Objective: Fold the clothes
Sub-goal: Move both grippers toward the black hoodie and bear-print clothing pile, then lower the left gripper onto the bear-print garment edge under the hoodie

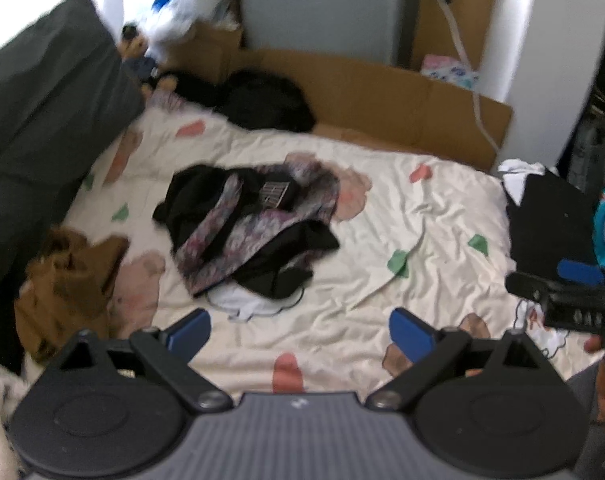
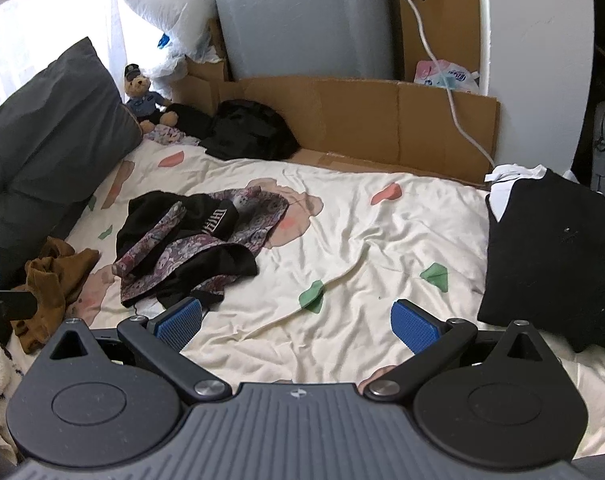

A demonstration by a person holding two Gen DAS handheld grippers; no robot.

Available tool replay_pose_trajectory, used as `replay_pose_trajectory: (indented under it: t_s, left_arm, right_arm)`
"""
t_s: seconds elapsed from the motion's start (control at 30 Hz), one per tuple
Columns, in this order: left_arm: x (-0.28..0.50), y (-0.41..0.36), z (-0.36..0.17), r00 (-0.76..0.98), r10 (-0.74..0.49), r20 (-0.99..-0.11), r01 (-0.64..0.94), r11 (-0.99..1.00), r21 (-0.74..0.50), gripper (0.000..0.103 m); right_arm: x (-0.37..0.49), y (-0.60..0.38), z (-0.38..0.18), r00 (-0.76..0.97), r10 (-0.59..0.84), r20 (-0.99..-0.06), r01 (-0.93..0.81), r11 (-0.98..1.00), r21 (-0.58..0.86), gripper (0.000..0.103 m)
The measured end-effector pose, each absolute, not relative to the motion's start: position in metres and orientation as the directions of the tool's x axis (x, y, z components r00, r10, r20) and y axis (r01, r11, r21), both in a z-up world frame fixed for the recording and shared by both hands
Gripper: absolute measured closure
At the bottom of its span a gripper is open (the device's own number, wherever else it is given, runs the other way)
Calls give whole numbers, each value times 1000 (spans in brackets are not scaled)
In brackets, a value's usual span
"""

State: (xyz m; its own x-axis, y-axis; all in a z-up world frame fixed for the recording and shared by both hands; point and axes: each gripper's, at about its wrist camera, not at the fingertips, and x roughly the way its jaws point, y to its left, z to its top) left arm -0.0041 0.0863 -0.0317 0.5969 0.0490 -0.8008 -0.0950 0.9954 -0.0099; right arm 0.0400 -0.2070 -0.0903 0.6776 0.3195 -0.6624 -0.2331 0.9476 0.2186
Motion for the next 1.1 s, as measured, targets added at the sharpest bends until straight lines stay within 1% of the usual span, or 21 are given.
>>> replay_pose_trajectory:
  t_s: [0.13, 0.23, 0.37, 0.47, 0.57, 0.7, 0.87, 0.97, 1.1]
  left_arm:
    - [10, 113, -28, 598, 110, -794, -176, 984, 5, 5]
    - [19, 125, -24, 596, 131, -792, -214, 977, 1, 5]
    - [26, 130, -18, 602, 141, -786, -228, 974, 0, 5]
    - [31, 132, -13, 617, 164, -770, -226, 974, 25, 5]
    - [35, 137, -10, 626, 215, -750, -252, 965, 66, 5]
    - [41, 147, -6, 633, 255, -731, -293, 953, 79, 5]
    - [52, 159, 5, 661, 321, -679, -330, 936, 121, 5]
    - [57, 163, 12, 677, 328, -659, -343, 933, 112, 5]
    - [68, 167, 19, 676, 306, -670, -351, 934, 73, 5]
  right_arm:
    - [46, -199, -98, 662, 340, -668, -251, 940, 231, 0]
    - [53, -193, -101, 655, 352, -668, -263, 936, 235, 0]
    - [61, -184, -98, 658, 369, -656, -292, 928, 229, 0]
    - [67, -180, -95, 659, 383, -648, -308, 923, 231, 0]
    - [71, -175, -94, 656, 396, -642, -324, 917, 234, 0]
    - [77, -168, -93, 652, 414, -635, -347, 908, 235, 0]
    - [82, -161, -91, 647, 435, -627, -372, 897, 239, 0]
    - [87, -158, -92, 641, 443, -627, -378, 893, 244, 0]
    - [89, -156, -90, 638, 453, -623, -385, 888, 251, 0]
